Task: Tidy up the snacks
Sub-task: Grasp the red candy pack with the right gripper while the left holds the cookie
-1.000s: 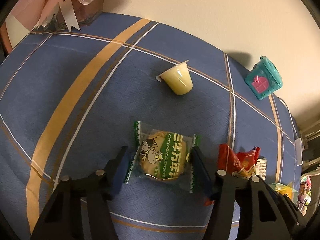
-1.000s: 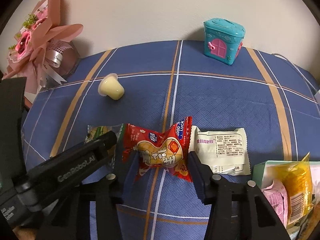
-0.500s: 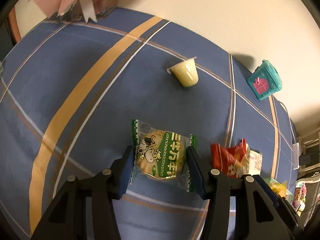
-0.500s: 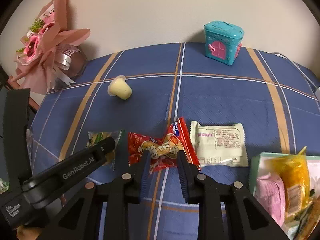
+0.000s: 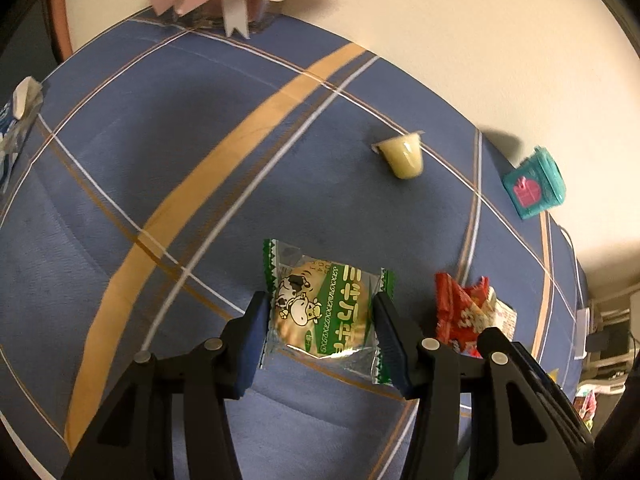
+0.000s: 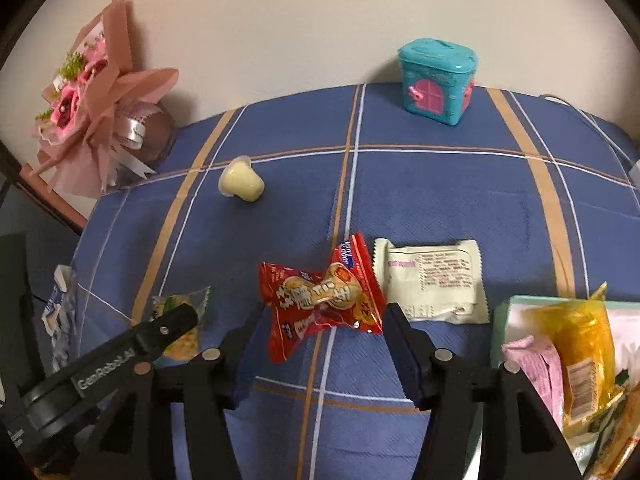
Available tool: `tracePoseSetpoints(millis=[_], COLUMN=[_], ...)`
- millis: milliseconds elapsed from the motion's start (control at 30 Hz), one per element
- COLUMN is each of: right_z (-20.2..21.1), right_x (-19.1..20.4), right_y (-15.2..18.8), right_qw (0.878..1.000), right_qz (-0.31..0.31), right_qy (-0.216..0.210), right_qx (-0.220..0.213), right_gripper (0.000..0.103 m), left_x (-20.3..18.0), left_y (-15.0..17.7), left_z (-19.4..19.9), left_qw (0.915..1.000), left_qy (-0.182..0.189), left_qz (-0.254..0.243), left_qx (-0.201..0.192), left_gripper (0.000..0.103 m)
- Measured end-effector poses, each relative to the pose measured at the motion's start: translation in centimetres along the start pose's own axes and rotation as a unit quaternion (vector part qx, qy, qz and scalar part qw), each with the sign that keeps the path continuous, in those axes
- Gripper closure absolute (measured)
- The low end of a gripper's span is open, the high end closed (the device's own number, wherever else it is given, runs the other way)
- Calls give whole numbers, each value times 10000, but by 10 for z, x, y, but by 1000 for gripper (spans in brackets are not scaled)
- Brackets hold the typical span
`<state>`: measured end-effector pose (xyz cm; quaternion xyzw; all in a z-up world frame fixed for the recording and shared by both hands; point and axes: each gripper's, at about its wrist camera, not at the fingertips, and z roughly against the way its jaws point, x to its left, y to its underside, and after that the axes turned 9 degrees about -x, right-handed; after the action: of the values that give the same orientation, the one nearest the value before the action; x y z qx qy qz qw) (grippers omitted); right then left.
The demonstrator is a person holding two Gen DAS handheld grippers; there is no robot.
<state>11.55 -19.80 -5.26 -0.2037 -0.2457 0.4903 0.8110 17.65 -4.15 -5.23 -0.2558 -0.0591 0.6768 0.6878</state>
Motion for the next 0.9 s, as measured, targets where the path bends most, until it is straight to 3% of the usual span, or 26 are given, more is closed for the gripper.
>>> tracePoseSetpoints(millis=[100,167,567,900], right_z=[-11,-18,-45,-55], right_x=[11,18,51,44], right_y=[-2,-3,8,7], right_qw=[9995,9988,9832,9812], right_qz=[279,416,1517,1545], right_qy=[166,226,1003,1114], right_qx=[48,85,160,319], right_gripper=[40,32,27,26], left_x=[6,8,3,3], left_y=[-2,-3,-4,-5], left_z=[-2,-7,-19,-20], left_qw=[10000,9999,9998,9998], left_qy=[-21,-46,-13,40], left_qz=[86,104,78,79], left_qx=[4,17,163,172], left_gripper=[49,49,48,49])
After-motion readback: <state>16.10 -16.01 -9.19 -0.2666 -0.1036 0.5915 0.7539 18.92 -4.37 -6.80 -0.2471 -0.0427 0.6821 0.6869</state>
